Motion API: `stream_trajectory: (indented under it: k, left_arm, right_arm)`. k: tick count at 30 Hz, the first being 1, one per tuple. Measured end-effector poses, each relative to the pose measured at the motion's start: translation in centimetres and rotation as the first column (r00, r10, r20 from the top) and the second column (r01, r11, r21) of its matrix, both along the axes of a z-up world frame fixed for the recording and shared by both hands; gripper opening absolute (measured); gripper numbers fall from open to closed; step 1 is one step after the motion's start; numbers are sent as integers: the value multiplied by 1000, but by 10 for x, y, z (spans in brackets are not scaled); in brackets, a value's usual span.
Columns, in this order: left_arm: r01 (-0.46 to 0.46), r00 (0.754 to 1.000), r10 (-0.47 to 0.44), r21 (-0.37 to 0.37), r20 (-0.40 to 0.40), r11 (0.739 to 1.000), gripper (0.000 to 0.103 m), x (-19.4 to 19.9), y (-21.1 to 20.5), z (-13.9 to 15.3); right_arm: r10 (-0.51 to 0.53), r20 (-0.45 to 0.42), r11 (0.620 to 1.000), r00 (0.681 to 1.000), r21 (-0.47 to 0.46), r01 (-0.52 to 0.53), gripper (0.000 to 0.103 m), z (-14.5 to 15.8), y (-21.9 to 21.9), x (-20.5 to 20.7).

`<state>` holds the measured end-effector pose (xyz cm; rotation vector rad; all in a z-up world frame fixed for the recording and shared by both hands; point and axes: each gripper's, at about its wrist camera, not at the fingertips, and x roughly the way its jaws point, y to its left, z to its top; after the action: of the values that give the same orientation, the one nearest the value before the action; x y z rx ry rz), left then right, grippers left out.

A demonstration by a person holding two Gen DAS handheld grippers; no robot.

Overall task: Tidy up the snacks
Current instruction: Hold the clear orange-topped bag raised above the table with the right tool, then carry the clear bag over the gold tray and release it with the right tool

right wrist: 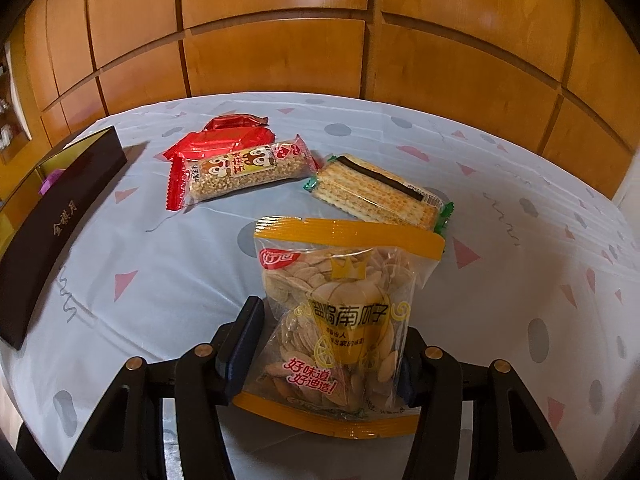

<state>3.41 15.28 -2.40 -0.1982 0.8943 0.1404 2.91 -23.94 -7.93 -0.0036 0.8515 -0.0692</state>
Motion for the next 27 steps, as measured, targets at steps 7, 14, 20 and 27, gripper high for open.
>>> stream_trajectory:
  k: [7,14,20,27]
  left_arm:
    - [-32,999,32,29,16,999,36,-7,17,10]
    - [-116,993,115,17,21,993,36,-14,45,11]
    - [-146,989,145,15,38,989,36,-15,53,13]
    - [-148,989,147,0,31,989,36,-14,54,10]
  right_arm:
    - [-20,-88,1000,996,20,22,48,10,3,10]
    - [86,-101,996,991,21,-84,48,20,32,18]
    - [92,-128,991,988,111,-78,48,27,38,19]
    - [355,0,921,935,170,-350,48,89,119,28]
